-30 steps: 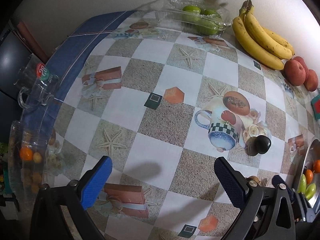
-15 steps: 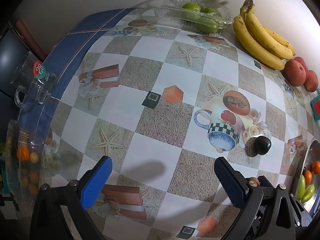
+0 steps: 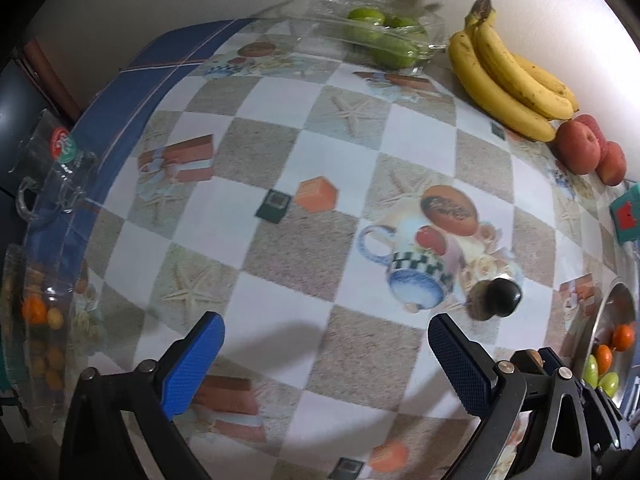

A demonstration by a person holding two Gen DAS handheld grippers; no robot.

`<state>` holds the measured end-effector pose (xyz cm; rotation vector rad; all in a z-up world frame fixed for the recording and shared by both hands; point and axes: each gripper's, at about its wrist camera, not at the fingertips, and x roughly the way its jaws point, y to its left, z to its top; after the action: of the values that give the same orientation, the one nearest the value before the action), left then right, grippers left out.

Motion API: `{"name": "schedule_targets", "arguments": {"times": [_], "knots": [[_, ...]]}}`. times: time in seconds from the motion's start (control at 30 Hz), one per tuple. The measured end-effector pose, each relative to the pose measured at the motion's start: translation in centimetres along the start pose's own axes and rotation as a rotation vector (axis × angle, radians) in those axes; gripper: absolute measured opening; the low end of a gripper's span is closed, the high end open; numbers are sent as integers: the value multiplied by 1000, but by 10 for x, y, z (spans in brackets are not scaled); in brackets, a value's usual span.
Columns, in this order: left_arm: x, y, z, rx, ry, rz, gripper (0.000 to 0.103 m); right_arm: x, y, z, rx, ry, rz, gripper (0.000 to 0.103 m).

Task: Organize fruits
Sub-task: 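Close the right gripper on the brown fruit while the left closes on the dark plum, then carry the brown fruit and dark plum over the basin with both grippers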

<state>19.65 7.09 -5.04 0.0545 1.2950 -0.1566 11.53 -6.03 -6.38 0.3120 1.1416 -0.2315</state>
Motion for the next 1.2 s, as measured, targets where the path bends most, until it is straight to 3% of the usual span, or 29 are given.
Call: {"name": "schedule_targets", "arguments": {"times": [0.2, 0.27, 0.57, 0.63, 0.8, 0.87, 1.2], "knots": [[-2, -22, 6, 60, -46, -64, 98, -12, -34, 10, 83, -11, -10, 27], [-3, -29, 8, 75, -58, -97, 89, -18, -43, 14, 106, -22, -8, 27], [-2, -76, 11, 186, -94, -234, 75, -38, -79, 23, 184, -59, -7, 27], [0, -85, 9, 207, -93, -251, 69, -40, -84, 23, 192, -60, -6, 27], [7, -101, 4, 255, -82, -263, 61, -40, -88, 23, 200, -58, -3, 27], [9, -105, 4, 263, -75, -269, 51, -41, -90, 23, 204, -58, 0, 27], [20, -115, 1, 297, -50, -251, 39, -40, -93, 23, 213, -55, 12, 27]]}}
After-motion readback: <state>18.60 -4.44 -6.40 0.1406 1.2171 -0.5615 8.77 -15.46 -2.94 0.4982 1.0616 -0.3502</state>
